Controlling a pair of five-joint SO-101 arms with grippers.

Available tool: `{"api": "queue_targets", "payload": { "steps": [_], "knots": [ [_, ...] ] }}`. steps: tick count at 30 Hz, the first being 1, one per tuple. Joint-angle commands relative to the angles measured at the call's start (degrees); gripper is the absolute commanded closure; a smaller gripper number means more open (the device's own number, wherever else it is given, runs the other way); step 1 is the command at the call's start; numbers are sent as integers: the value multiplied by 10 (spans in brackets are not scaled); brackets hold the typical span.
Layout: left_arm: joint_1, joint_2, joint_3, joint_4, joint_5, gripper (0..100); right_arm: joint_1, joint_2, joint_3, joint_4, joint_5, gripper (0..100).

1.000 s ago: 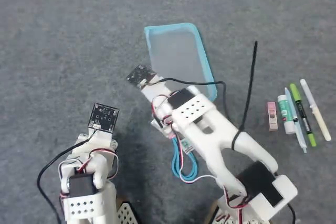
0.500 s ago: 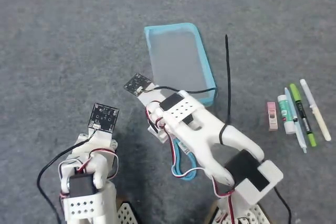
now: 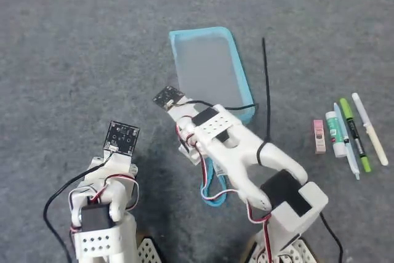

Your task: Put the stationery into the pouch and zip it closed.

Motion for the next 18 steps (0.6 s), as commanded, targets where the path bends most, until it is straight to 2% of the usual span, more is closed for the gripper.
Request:
{"api": "queue_targets", "payload": {
  "steps": [1, 8, 10, 12, 14, 18],
  "knots": [
    [-3, -11, -3, -37, -7, 980, 34, -43, -21, 29, -6, 983],
    [-3, -11, -3, -114, -7, 978, 88, -211, -1, 70, -59, 992],
    [-13, -11, -5, -127, -20, 979, 88, -276, 40, 48, -57, 992],
    [-46, -11, -13, -148, -63, 979, 87, -345, 98, 8, -37, 992],
    [-69, -7, -29, -164, -67, 977, 87, -411, 149, -21, -24, 992],
    [-57, 31, -85, -149, -50, 921, 87, -494, 175, 17, -11, 992]
  ]
}}
